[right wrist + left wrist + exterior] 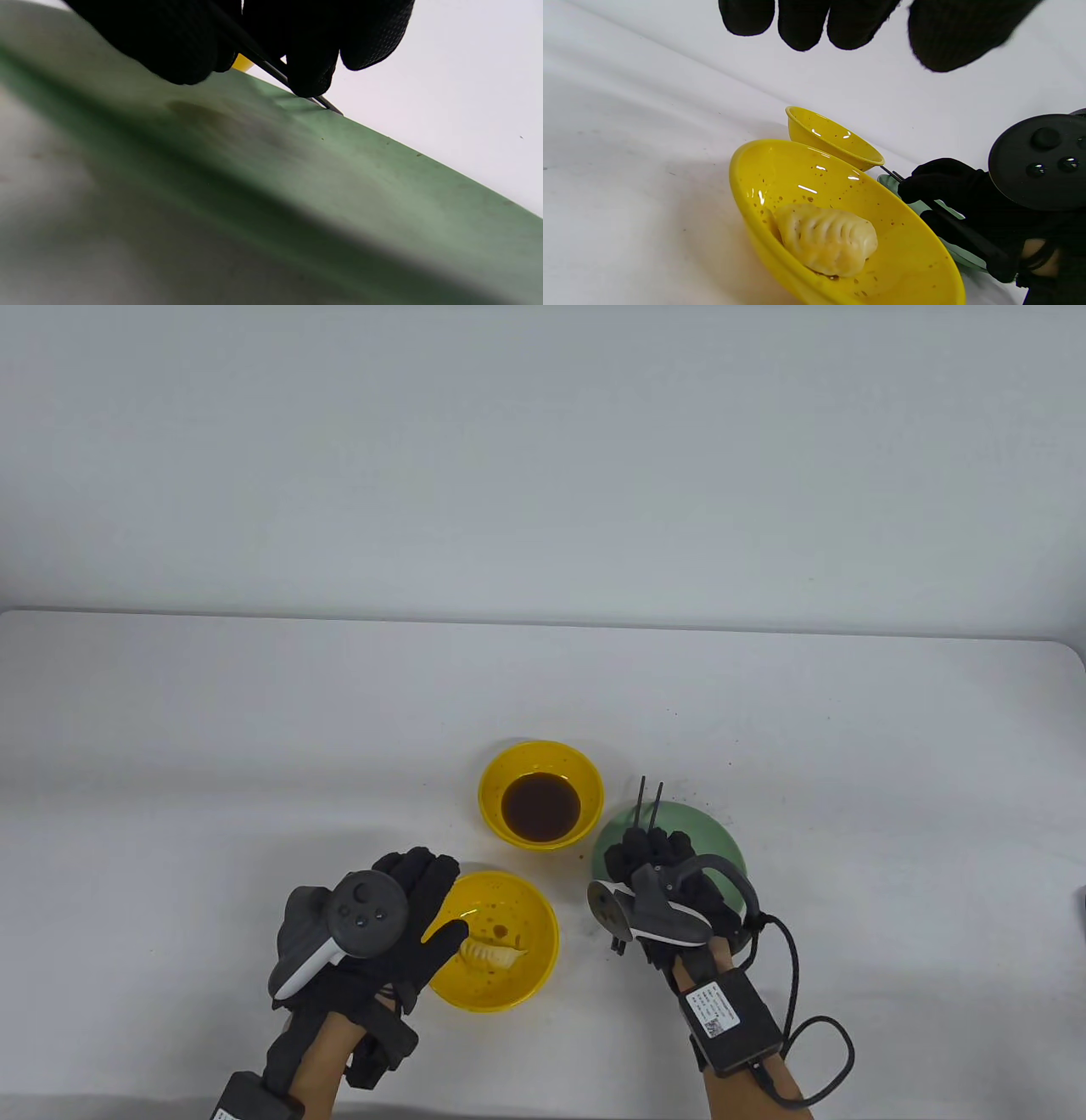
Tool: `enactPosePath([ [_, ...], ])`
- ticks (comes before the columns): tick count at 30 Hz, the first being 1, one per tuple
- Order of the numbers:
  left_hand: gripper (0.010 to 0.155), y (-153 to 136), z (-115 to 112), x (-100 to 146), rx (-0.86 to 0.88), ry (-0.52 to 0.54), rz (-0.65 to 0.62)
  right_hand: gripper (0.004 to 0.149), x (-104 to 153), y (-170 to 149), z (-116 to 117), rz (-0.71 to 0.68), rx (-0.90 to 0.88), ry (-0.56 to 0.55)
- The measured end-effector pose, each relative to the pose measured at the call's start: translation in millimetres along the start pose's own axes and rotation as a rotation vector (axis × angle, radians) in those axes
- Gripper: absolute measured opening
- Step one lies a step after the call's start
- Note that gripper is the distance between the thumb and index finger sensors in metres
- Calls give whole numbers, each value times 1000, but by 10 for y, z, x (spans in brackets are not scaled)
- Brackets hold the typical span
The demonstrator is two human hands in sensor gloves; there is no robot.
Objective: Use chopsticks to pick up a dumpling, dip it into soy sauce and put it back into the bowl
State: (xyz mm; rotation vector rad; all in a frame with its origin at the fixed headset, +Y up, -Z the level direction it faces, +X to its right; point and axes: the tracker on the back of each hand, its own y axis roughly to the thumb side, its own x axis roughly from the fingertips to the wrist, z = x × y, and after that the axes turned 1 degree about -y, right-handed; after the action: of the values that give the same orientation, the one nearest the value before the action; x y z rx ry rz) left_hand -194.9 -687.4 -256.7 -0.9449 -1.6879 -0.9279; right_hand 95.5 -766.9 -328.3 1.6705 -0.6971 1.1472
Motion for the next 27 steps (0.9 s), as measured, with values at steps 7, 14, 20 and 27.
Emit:
enactPosePath([
  [7,77,4,-3,0,-3,-3,-1,58,-1,17,47,13,21,37],
  [14,77,3,-6,-5,0,-1,-8,58,48,-72,-16,35,-42,-18],
  [20,77,12,6,5,14,4,-28,54,278,-337,-305,80,-355,-192],
  [27,77,54,22,37,33,3,-83,78,623,-360,-655,-152,-1020,-300],
])
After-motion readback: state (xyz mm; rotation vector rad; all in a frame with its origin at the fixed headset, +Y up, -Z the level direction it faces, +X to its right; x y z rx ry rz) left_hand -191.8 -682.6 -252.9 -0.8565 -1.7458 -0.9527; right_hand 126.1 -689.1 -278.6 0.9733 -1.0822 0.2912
